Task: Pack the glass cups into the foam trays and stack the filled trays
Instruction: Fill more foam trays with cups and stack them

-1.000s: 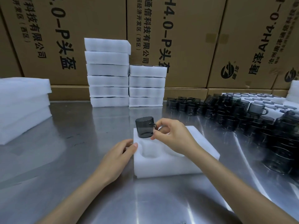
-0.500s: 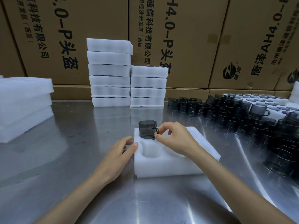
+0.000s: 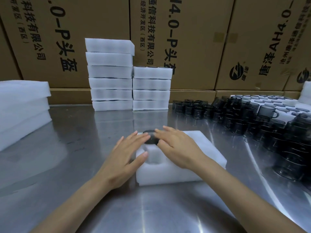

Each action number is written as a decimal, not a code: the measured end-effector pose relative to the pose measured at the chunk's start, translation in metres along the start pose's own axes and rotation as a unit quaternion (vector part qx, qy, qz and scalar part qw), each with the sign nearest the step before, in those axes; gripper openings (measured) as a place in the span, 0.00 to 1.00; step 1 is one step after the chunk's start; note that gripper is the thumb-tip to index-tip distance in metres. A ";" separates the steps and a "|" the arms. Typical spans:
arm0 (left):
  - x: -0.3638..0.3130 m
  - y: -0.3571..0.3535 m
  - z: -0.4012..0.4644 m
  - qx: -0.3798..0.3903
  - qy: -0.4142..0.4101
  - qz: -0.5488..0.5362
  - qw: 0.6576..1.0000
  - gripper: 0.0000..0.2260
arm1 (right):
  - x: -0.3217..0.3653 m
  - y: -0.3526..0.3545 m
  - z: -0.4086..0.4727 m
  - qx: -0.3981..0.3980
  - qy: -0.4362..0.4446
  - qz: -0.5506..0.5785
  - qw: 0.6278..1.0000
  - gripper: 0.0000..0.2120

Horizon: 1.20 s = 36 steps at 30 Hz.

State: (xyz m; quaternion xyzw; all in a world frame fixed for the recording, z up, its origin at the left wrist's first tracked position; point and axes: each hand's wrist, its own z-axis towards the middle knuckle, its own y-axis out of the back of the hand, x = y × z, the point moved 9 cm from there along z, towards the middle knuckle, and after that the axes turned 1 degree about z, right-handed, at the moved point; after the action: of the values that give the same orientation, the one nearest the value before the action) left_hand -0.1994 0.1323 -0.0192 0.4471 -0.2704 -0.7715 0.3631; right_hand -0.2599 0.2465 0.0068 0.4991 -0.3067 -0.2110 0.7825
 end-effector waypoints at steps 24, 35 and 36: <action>-0.042 0.002 -0.012 -0.027 -0.143 0.064 0.987 0.24 | -0.259 0.050 -0.066 -0.295 -0.425 0.122 0.847 0.25; -0.031 0.003 -0.007 -0.029 -0.124 0.071 0.989 0.24 | -0.280 0.058 -0.046 -0.266 -0.445 0.001 0.855 0.22; -0.031 0.003 -0.007 -0.028 -0.123 0.070 0.990 0.24 | -0.278 0.058 -0.047 -0.274 -0.442 -0.003 0.854 0.22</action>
State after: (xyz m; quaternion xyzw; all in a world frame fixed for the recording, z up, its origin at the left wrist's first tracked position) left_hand -0.1819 0.1548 -0.0051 0.3184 -0.3223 -0.8007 0.3919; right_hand -0.4268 0.4785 -0.0300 0.1198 -0.5487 -0.4875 0.6685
